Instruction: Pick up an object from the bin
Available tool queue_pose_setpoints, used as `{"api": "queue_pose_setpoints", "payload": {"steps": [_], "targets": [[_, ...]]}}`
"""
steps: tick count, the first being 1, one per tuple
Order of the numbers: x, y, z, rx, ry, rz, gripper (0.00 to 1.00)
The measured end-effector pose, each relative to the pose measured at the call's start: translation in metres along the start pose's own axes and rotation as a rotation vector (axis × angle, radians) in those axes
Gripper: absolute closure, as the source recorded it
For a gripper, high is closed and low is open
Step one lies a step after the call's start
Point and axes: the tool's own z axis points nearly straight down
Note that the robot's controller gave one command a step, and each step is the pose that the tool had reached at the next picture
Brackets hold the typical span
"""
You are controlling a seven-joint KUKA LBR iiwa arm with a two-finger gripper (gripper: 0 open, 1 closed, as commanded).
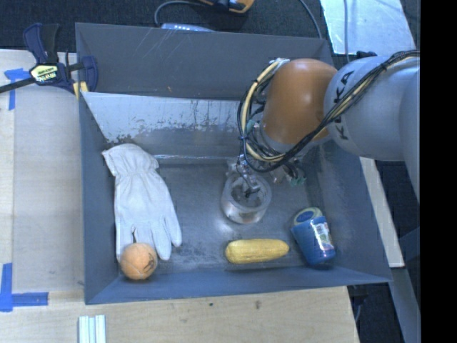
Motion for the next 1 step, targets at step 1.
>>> {"api": "queue_pose_setpoints", "payload": {"steps": [1], "targets": [[0.0073, -0.0016, -0.0915, 0.0, -0.002, -0.003, 1.0]]}}
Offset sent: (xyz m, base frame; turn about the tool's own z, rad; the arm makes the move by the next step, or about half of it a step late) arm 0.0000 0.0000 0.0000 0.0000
